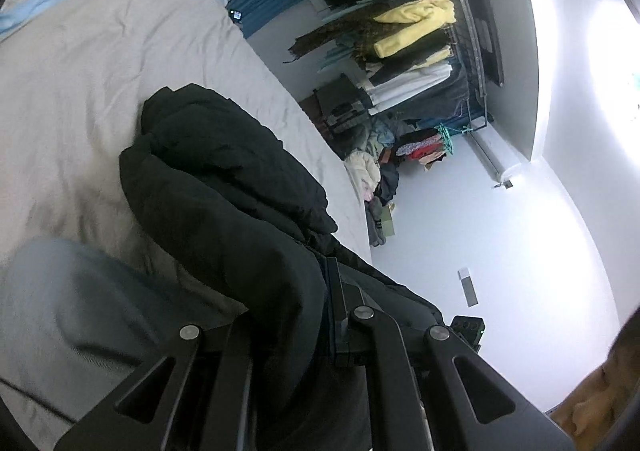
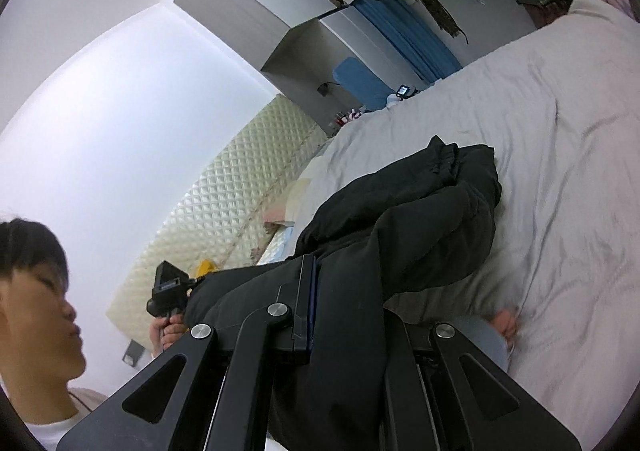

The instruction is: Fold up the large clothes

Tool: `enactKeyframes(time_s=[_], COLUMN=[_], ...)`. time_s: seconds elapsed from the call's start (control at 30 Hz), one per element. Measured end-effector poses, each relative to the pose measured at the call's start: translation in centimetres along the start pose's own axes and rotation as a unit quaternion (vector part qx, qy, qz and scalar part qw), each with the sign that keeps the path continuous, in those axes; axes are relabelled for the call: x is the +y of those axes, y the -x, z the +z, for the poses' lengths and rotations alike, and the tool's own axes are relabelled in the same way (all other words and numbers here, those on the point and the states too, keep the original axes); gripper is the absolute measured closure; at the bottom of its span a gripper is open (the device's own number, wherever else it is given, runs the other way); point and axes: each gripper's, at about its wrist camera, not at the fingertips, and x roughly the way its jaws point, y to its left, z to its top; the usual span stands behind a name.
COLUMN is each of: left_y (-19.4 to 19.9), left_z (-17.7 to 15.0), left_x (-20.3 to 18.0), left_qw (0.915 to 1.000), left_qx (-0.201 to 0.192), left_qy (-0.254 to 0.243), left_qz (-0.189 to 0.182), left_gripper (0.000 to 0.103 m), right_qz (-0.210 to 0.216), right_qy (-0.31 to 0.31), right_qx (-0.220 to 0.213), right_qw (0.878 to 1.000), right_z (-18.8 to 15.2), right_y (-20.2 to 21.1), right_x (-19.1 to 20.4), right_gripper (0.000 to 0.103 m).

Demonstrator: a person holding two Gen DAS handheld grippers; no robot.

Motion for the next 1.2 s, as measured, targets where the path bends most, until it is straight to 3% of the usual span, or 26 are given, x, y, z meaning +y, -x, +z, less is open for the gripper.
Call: enactKeyframes(time_s=[0.23, 0.53, 0.67, 0.8, 1.2], left_y=[-0.7, -6.3, -8.6, -11.1, -19.7], left_z=[1.9, 10.1, 13.0, 15.6, 23.7], left_x=[0.3, 0.3, 1.5, 1.7, 4.9], left_qw=[0.9998, 0.9960, 0.9888, 0.9833, 0.9556], left_qx=[-0.014, -0.055, -0.078, -0.083, -0.066], left_qy=[0.012, 0.055, 0.111, 0.129, 0.194], left_qz=[0.010, 0.044, 0.063, 0.098, 0.212], left_gripper=[0.097, 0.098, 0.097, 0.096, 0.091], right_qz=[0.002, 0.001, -0.007, -0.030, -0.118], right_qy=[0.002, -0.019, -0.068, -0.105, -0.198], right_qx=[0.006, 0.000, -0.006, 0.001, 0.012], right_qw=[1.000, 1.000, 0.998, 0.994, 0.973], right_z=[2.6, 10.2, 13.9, 16.8, 20.9], right_y=[-1.8, -6.9, -9.8, -12.9, -20.9], right_x=[0.2, -2.5, -5.9, -8.7, -15.2], right_gripper=[0.097, 0.096, 0.096, 0.096, 0.095])
